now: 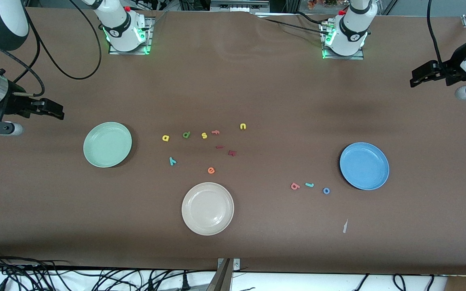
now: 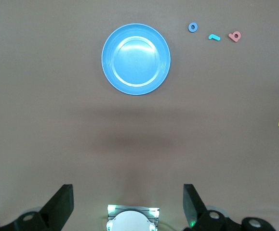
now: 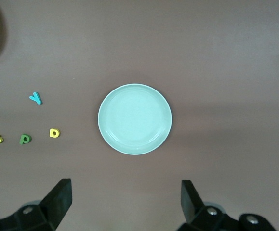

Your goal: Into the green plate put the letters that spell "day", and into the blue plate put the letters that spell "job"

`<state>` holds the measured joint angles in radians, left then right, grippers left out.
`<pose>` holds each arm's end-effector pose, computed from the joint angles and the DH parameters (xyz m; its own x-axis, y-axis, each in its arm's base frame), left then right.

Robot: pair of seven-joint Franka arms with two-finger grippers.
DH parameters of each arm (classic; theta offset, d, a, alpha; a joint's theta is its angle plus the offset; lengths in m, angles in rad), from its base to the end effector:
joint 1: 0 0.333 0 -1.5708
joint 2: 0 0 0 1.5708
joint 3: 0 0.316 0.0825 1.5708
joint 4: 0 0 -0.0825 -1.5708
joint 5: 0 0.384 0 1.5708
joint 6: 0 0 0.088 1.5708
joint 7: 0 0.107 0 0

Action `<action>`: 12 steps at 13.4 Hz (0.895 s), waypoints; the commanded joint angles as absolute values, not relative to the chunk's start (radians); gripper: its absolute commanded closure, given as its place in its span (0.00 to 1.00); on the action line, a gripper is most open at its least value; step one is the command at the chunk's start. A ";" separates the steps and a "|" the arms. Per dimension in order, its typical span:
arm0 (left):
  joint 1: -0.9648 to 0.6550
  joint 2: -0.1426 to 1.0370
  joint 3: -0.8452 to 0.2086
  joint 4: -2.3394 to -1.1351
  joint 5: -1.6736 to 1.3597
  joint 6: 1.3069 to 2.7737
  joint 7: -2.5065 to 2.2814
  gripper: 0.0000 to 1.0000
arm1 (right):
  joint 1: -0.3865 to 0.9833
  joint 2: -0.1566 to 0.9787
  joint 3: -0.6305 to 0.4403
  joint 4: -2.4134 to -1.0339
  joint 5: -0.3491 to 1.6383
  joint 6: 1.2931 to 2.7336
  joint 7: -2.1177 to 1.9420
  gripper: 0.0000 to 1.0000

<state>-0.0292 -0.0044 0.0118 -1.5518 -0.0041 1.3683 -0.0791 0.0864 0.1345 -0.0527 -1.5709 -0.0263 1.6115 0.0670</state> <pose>0.5305 -0.0097 0.6199 0.9821 0.0611 -0.1779 0.0603 -0.9981 -0.0099 0.5930 0.0191 0.5507 0.9953 -0.0325 -0.0912 -0.0290 -0.9988 0.0393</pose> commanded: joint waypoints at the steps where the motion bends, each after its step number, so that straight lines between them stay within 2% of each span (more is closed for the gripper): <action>1: -0.029 0.006 0.015 -1.523 -0.025 1.353 -0.069 0.00 | 0.086 0.115 -0.049 -1.589 -0.040 1.609 0.067 0.00; 12: -0.020 0.006 0.015 -1.523 -0.025 1.354 -0.067 0.00 | 0.086 0.115 -0.049 -1.589 -0.040 1.609 0.067 0.00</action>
